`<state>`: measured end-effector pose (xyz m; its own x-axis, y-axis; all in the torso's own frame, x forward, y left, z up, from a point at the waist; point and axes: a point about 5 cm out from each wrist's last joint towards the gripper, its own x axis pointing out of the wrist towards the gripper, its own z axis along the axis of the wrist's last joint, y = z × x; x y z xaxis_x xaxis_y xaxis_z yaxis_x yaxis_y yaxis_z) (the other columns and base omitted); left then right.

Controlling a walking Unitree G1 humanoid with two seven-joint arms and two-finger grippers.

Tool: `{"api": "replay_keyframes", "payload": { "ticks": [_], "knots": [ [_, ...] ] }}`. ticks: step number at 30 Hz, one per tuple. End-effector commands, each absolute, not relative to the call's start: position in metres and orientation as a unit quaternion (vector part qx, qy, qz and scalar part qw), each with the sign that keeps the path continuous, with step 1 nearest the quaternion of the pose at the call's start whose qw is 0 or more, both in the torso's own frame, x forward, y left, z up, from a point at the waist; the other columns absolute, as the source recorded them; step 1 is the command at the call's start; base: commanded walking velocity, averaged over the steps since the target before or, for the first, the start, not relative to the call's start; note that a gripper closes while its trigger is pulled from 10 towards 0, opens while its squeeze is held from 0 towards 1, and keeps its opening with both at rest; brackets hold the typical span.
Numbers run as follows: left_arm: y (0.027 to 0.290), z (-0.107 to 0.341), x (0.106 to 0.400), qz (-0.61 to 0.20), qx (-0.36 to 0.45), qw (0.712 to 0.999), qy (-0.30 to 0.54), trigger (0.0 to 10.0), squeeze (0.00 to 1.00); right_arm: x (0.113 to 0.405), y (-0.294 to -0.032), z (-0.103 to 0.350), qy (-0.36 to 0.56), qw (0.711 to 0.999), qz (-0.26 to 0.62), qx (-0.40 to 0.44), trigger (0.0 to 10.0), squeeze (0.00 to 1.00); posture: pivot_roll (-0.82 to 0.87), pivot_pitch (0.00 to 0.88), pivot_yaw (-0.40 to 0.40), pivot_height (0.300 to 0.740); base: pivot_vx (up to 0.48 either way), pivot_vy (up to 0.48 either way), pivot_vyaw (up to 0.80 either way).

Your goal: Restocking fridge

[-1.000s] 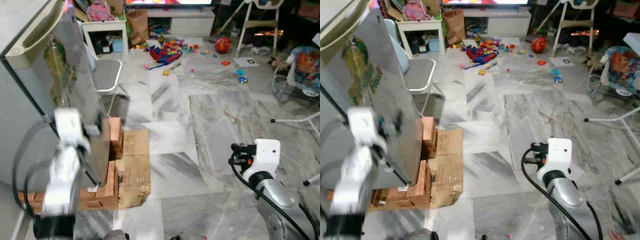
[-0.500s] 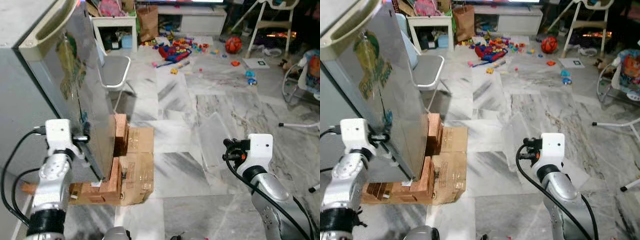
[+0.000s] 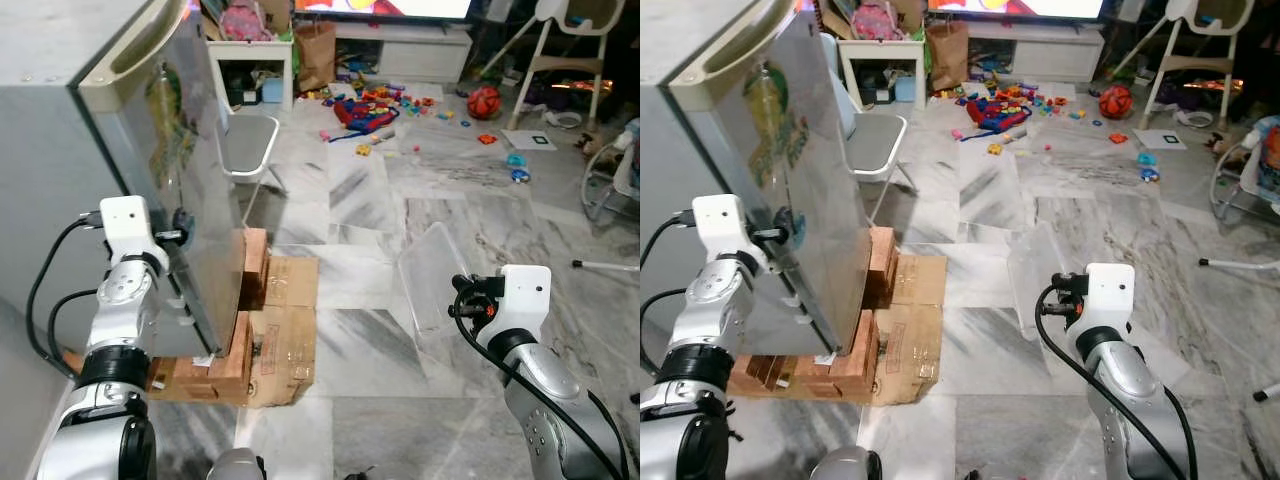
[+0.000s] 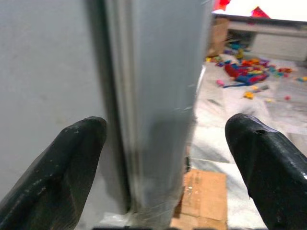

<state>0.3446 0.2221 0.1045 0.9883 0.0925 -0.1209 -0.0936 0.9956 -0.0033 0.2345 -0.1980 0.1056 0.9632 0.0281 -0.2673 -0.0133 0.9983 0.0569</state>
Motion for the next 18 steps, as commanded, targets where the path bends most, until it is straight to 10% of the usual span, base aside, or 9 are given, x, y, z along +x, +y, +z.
{"api": "replay_keyframes", "payload": {
  "ticks": [1,12,18],
  "knots": [
    [0.206,0.121,0.355,0.011,-0.002,1.0,0.028,10.0,0.0,0.236,-0.2,0.107,0.132,0.991,0.006,0.026,10.0,0.0,-0.09,0.001,-0.007,0.74,0.0,0.0,0.0],
    [0.151,0.121,0.363,-0.099,0.007,0.995,0.027,10.0,0.0,0.24,-0.196,0.105,0.13,0.991,0.003,0.032,10.0,0.0,-0.08,0.0,0.004,0.74,0.0,0.0,0.0],
    [0.007,0.154,0.341,-0.402,0.008,0.915,-0.022,10.0,0.0,0.23,-0.19,0.093,0.16,0.986,0.025,0.041,10.0,0.0,-0.06,0.0,0.002,0.74,0.0,0.0,0.0]
  ]
}}
